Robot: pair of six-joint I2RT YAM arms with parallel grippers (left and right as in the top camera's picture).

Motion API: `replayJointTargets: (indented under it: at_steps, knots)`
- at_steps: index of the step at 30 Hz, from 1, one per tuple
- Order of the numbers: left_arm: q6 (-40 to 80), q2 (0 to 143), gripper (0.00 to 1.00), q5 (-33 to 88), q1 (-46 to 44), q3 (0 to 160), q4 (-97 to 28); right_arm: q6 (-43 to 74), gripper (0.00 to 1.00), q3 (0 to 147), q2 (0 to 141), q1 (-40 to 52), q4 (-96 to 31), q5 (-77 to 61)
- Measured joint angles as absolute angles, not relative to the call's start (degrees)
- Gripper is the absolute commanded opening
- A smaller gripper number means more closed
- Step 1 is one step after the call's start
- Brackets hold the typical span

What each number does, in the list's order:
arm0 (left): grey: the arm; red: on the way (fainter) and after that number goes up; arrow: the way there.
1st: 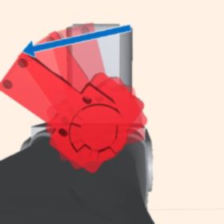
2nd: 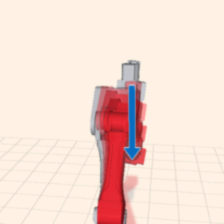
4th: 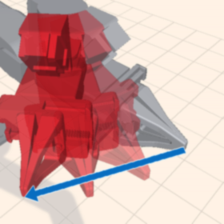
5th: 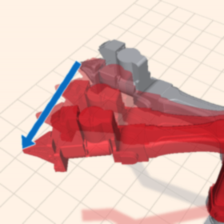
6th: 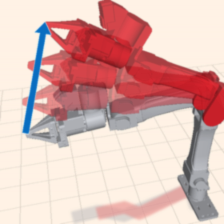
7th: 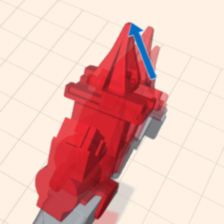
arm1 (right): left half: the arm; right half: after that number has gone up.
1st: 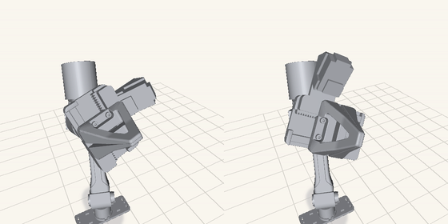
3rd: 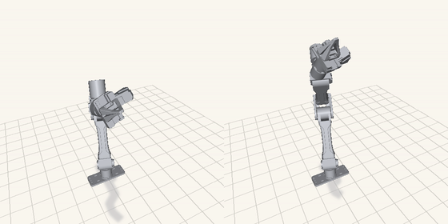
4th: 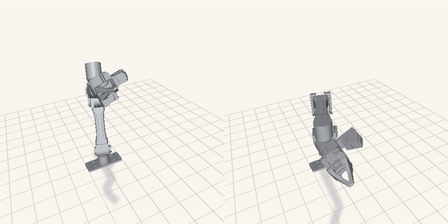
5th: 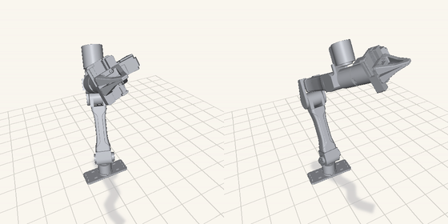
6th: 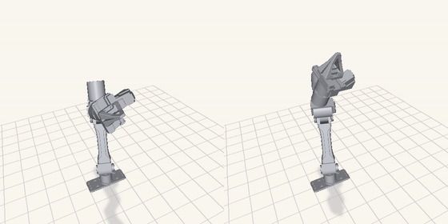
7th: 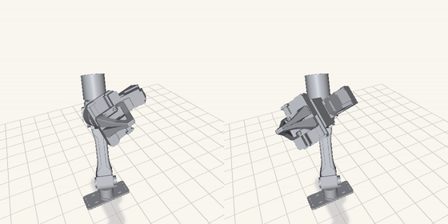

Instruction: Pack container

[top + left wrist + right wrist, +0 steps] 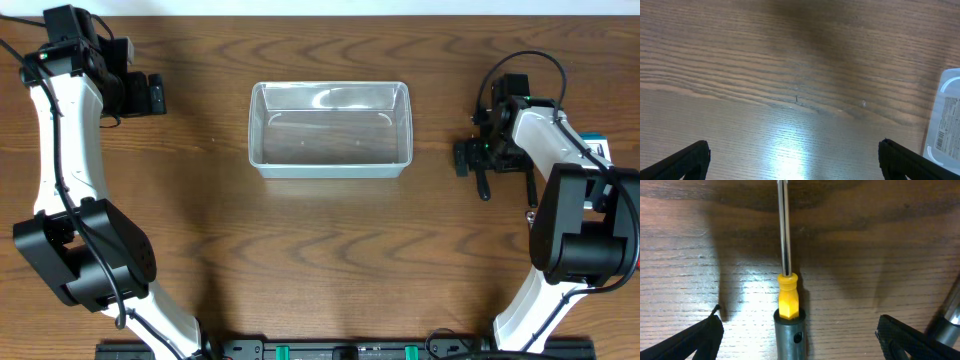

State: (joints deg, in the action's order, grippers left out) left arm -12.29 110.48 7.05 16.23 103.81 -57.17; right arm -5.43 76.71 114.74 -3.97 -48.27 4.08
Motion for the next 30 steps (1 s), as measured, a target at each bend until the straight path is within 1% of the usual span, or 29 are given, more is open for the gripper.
replayJointTargets:
  at_steps: [30]
  knots:
    - [-12.3, 110.5, 0.98, 7.0, 16.2, 103.8, -57.2, -5.4, 0.99, 76.7, 114.7, -4.0, -48.4, 3.3]
